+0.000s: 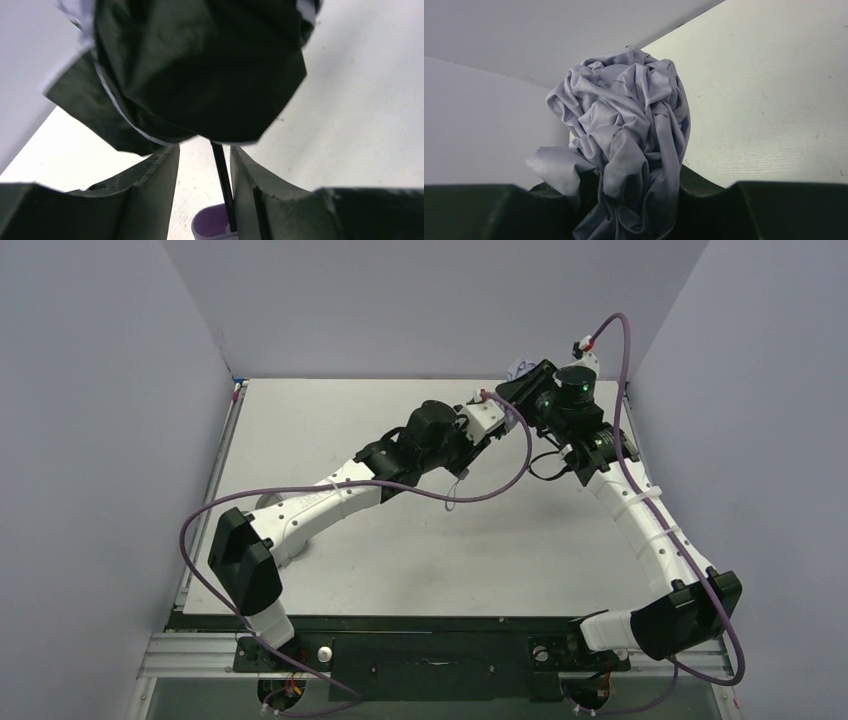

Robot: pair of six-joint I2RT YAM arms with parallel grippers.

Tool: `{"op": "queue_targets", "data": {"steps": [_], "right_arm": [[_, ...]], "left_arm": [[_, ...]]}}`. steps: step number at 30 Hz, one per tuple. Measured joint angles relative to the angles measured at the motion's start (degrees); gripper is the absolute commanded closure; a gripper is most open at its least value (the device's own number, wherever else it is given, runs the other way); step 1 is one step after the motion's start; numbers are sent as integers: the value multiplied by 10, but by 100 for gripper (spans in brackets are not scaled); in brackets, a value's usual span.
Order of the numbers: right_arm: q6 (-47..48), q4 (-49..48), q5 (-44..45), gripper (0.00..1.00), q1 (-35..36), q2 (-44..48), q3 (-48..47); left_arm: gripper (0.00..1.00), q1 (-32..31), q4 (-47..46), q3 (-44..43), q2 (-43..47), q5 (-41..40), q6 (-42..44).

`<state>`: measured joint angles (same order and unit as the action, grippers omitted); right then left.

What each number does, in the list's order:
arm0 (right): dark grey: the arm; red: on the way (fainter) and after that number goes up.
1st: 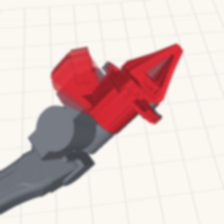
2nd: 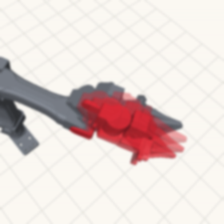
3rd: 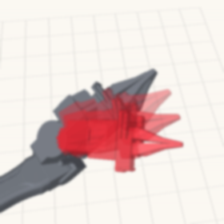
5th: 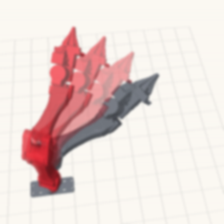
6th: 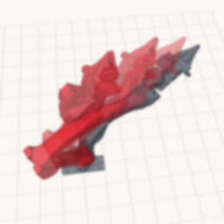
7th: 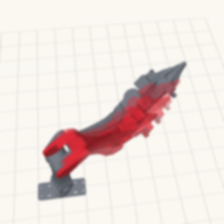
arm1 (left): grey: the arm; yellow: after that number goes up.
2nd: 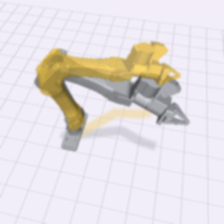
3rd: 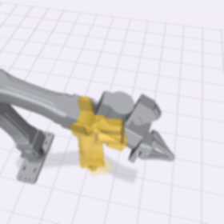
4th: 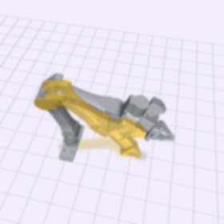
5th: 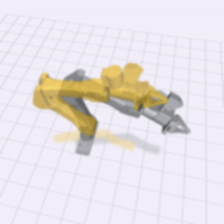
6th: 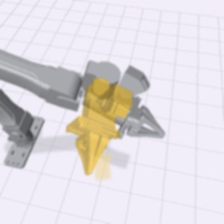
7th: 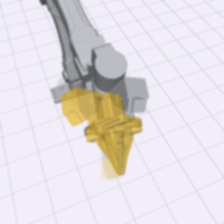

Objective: Open the umbrella

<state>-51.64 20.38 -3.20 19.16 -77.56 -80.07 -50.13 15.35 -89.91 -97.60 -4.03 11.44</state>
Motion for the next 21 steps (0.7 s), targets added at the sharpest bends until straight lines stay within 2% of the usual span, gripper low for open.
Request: {"op": "queue_targets", "data": {"steps": [7, 21], "right_arm": [[8, 18, 4, 100, -14, 2, -1], [27, 14, -21, 100, -64, -1, -34]], "left_arm": [[57, -8, -8, 65, 18, -3, 2], [58, -3, 2, 161, 68, 22, 18]]}}
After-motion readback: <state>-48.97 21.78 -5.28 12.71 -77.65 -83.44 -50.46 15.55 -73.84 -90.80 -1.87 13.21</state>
